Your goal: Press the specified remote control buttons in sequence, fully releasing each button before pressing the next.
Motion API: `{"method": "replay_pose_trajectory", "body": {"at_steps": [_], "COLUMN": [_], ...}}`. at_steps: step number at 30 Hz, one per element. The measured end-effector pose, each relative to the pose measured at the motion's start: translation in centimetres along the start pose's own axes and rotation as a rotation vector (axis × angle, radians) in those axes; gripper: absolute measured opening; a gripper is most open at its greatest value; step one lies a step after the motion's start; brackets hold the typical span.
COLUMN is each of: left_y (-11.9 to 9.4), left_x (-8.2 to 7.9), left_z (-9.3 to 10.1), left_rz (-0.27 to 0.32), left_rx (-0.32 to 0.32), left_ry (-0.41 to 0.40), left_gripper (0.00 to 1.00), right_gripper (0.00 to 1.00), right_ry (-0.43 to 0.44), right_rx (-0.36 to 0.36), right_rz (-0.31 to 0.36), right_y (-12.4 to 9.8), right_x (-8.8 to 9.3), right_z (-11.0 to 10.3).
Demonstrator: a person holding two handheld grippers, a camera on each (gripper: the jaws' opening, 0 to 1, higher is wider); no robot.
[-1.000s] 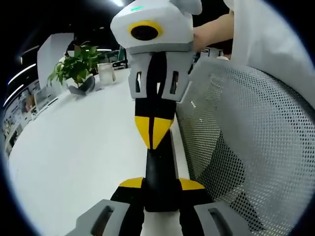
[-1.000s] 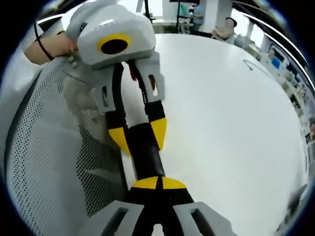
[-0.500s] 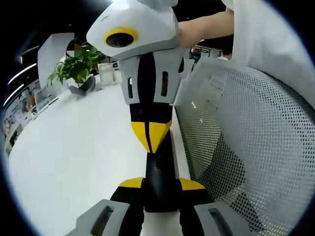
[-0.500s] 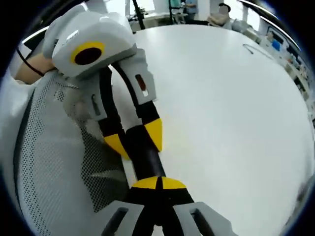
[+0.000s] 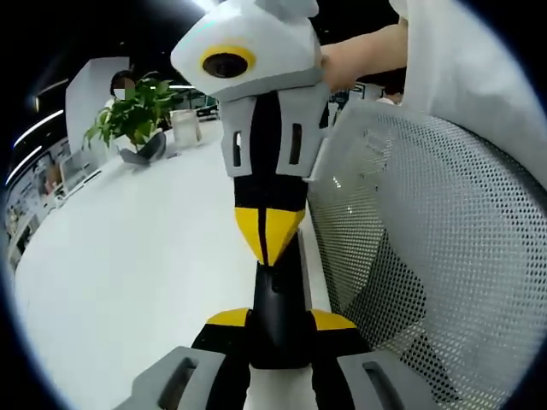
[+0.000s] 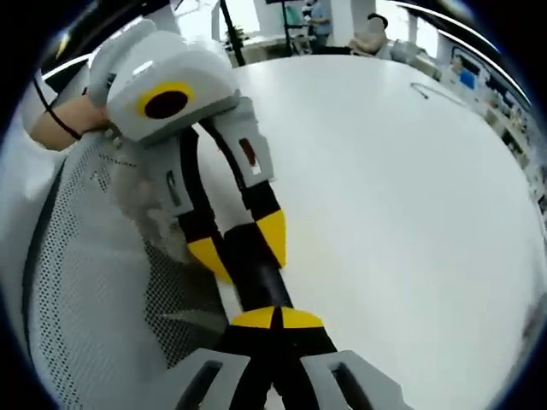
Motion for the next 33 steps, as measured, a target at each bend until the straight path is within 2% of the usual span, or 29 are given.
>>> {"method": "replay_pose_trajectory", "body": {"at_steps": [2, 5, 18, 31, 32, 33], "left_y": [-0.01, 0.01, 0.03, 0.00, 0.00, -0.01], "left_x": [0.00, 0.00, 0.04, 0.05, 0.06, 0.06], "left_z": [-0.01, 0.01, 0.01, 0.01, 0.00, 0.00], "left_rz": [0.000, 0.000, 0.001, 0.002, 0.002, 0.002], "left_rx": [0.000, 0.001, 0.001, 0.001, 0.001, 0.001], "left_ry": [0.000, 0.000, -0.002, -0.004, -0.004, -0.003], "left_gripper": [0.25, 0.25, 0.25, 0.25, 0.25, 0.25], "right_gripper": [0.00, 0.00, 0.00, 0.00, 0.00, 0.00], "right_ry": [-0.023, -0.066, -0.072, -0.049, -0.054, -0.088], "right_rx": [0.000, 0.025, 0.066, 0.046, 0.050, 0.075], "right_rz": [0.005, -0.030, -0.059, -0.008, -0.013, -0.062], "right_y": [0.16, 0.40, 0.57, 0.41, 0.49, 0.57], "right_x": [-0.23, -0.46, -0.70, -0.78, -0.85, -0.67], "right_z": [-0.40, -0.61, -0.78, -0.75, -0.74, -0.56]}}
Point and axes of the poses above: the point that each gripper's makers call its tool centre point, and the gripper's own axes: y roughly forward along the fingers, z roughly to its right, x roughly out of its underside, the point moved 10 cm from there along -y, roughly backward along the fingers, and after that the axes turned 11 degrees about -z, right-handed, at the moved point
